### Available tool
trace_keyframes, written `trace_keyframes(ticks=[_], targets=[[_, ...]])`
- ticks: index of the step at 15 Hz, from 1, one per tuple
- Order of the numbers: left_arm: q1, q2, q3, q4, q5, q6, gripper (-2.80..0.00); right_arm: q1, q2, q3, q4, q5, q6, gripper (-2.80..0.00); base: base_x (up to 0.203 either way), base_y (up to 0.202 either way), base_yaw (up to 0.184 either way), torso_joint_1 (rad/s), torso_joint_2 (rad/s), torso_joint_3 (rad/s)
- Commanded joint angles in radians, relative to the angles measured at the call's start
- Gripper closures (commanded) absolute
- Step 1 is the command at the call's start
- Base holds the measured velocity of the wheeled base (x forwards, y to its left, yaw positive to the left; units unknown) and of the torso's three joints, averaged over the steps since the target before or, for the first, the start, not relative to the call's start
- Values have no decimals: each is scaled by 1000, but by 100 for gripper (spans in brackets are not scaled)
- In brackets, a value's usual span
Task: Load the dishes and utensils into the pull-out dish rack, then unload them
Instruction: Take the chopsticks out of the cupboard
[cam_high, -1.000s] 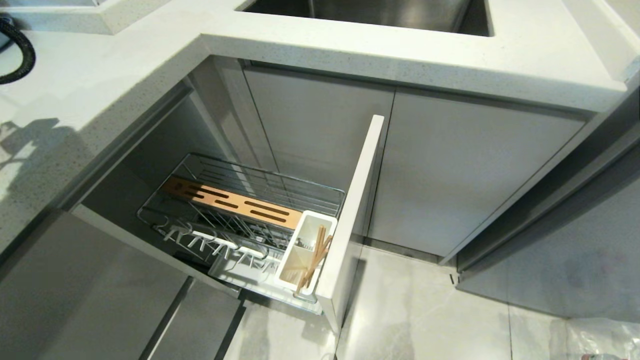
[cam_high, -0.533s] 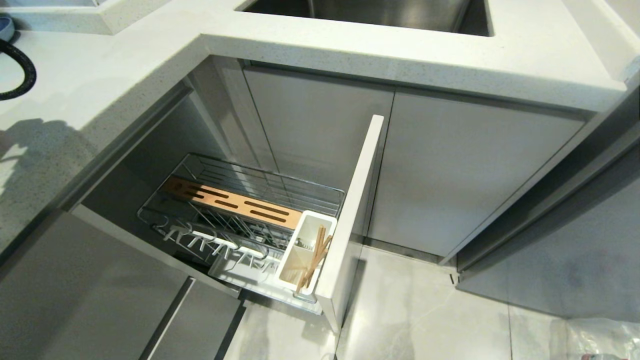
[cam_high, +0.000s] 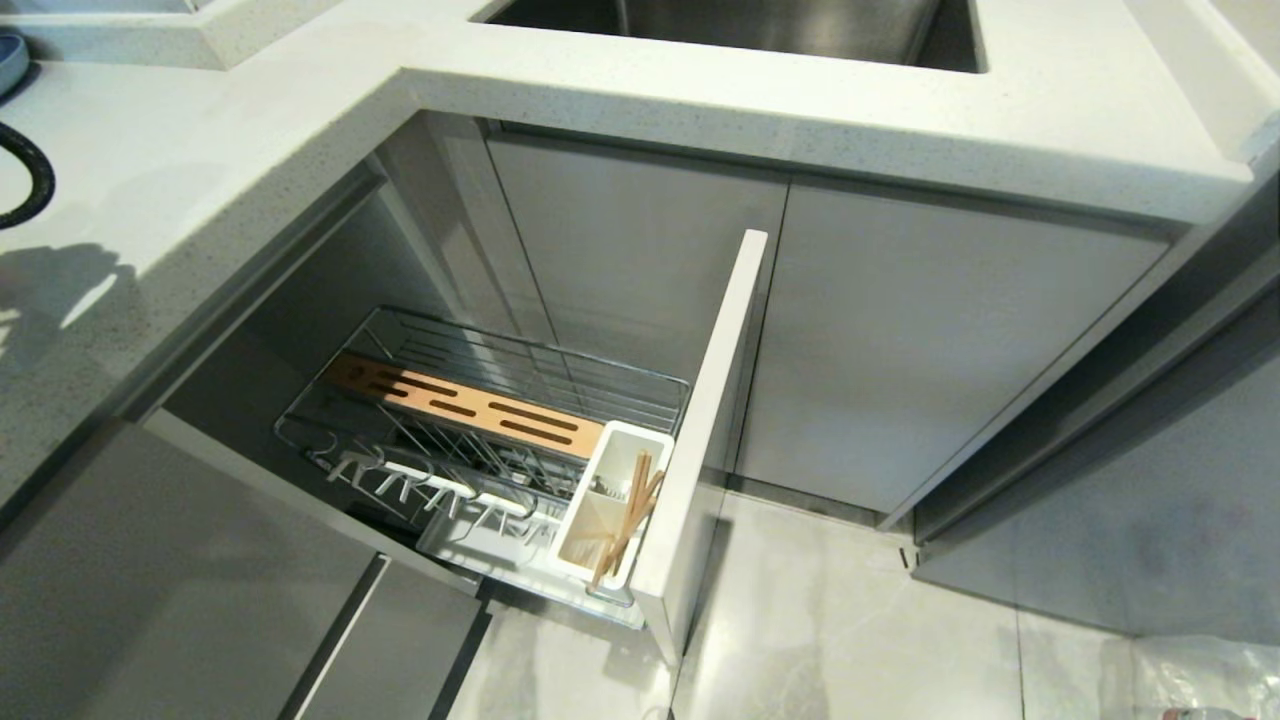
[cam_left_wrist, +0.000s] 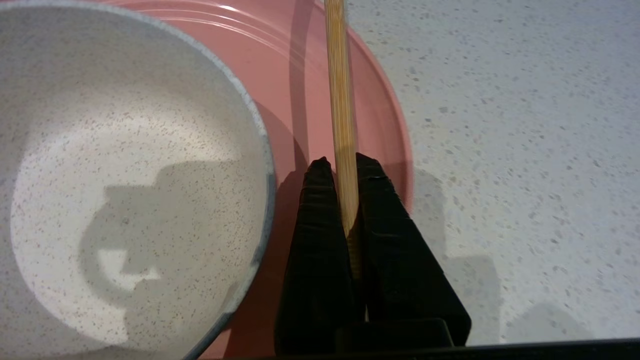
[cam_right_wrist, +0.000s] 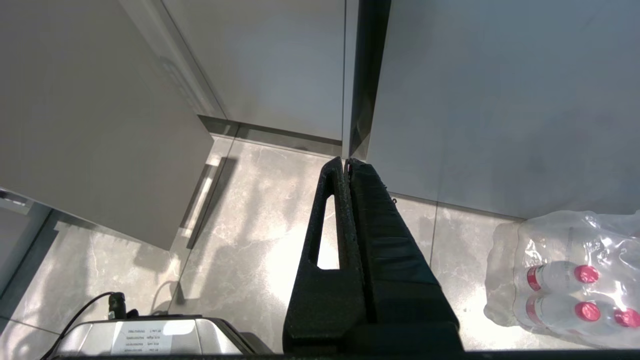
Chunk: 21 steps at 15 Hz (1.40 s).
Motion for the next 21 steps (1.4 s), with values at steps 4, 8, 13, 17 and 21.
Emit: trace_keyframes(ticks=[4,8,13,17,21], targets=[[17,-3,9,3,0,-6,0,0,0,2,0,0,0,0,0,0,0,0,0,0],[19,-3,17,3,-1,-6,0,0,0,2,0,0,0,0,0,0,0,0,0,0],[18,-1,15,3,-2,-4,-280,0,0,2,0,0,0,0,0,0,0,0,0,0],[18,-5,9,2,-14,-4,-280,0,0,2,0,0,0,0,0,0,0,0,0,0],[16,-22,8,2,-14,-1,-280,0,0,2,0,0,0,0,0,0,0,0,0,0]])
